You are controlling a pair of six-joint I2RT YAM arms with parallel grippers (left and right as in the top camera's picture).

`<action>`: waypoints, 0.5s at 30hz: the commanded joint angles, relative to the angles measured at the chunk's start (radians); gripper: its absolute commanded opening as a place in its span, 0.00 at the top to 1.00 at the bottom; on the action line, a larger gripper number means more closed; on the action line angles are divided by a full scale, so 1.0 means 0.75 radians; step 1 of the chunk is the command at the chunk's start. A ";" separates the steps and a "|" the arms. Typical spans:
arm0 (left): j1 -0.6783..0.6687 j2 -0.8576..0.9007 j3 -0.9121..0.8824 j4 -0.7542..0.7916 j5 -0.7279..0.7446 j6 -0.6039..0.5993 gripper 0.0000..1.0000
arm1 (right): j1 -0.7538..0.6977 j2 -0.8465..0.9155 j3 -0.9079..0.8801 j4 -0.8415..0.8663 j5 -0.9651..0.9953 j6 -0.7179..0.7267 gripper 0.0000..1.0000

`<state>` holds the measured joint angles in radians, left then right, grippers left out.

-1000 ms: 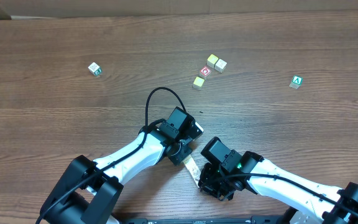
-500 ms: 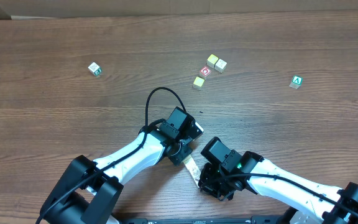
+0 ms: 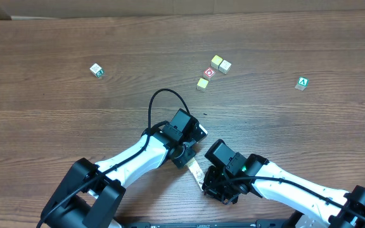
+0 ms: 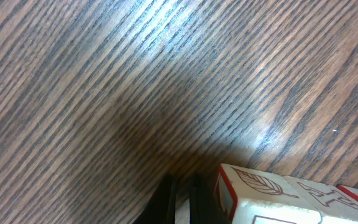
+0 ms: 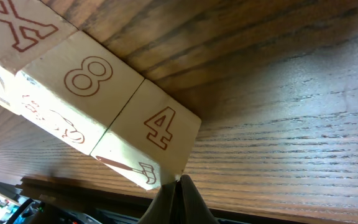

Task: Flip 4 blocks

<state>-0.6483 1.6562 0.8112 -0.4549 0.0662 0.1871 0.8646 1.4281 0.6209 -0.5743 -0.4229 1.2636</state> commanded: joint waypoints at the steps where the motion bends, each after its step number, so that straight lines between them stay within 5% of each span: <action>1: -0.012 0.077 -0.055 0.006 -0.034 0.021 0.96 | 0.001 -0.001 0.010 0.018 0.004 0.007 0.96; 15: -0.012 0.077 -0.055 0.051 -0.035 0.060 0.96 | 0.022 -0.001 0.010 0.028 0.009 0.028 0.96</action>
<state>-0.6483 1.6611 0.8085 -0.4126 0.0662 0.1928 0.8661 1.4281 0.6209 -0.5617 -0.4225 1.2640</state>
